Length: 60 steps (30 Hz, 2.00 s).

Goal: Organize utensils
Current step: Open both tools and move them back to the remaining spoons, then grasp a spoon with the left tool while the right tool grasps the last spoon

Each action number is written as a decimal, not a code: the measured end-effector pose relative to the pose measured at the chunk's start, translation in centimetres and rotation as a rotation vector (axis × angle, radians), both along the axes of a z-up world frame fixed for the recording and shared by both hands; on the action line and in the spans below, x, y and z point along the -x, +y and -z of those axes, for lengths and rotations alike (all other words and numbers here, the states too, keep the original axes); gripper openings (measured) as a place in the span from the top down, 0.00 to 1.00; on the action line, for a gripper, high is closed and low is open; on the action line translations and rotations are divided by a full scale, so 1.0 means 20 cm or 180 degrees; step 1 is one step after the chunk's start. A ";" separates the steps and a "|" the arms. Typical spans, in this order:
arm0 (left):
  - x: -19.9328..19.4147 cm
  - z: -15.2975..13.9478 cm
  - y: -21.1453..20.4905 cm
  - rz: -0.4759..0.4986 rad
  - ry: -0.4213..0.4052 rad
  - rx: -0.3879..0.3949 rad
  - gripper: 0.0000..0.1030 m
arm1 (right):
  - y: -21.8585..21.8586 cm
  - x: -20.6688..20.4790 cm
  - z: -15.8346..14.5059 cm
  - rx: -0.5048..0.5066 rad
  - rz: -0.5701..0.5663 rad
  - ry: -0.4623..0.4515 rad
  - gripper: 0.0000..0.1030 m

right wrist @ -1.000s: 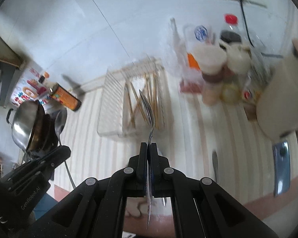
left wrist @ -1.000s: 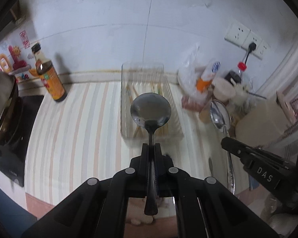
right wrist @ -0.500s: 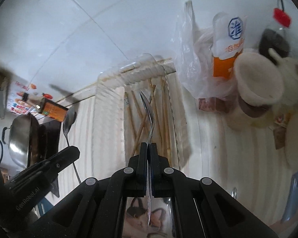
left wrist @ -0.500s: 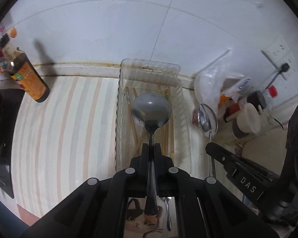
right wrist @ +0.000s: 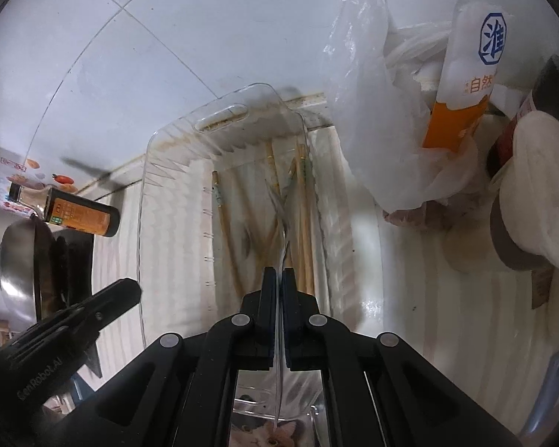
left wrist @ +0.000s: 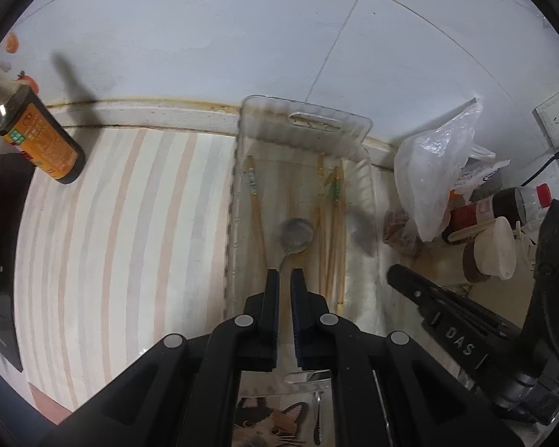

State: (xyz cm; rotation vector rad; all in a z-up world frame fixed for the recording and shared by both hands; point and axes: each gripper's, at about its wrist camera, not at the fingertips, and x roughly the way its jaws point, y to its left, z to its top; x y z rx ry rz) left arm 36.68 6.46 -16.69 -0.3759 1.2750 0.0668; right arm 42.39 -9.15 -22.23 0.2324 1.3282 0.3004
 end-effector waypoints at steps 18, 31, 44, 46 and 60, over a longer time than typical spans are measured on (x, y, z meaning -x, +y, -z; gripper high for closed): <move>0.60 0.01 -0.04 -0.0259 -0.0311 -0.0717 0.11 | -0.64 0.61 -0.05 0.0302 0.0439 -0.0146 0.78; 0.80 0.44 -0.28 0.0098 0.0286 -0.0765 0.03 | -0.79 0.99 0.46 0.0757 0.0325 0.0585 0.62; 0.69 0.63 -0.61 0.0397 0.0586 -0.0482 0.03 | -0.75 1.08 0.53 0.1151 0.0229 0.0386 0.94; 0.64 0.66 -0.67 0.0479 0.0614 -0.0493 0.04 | -0.80 1.08 0.53 0.1088 0.0298 0.0393 0.94; 0.54 0.68 -0.81 0.0788 0.0511 -0.0634 0.96 | -0.87 1.07 0.51 0.1093 0.0424 0.0409 0.94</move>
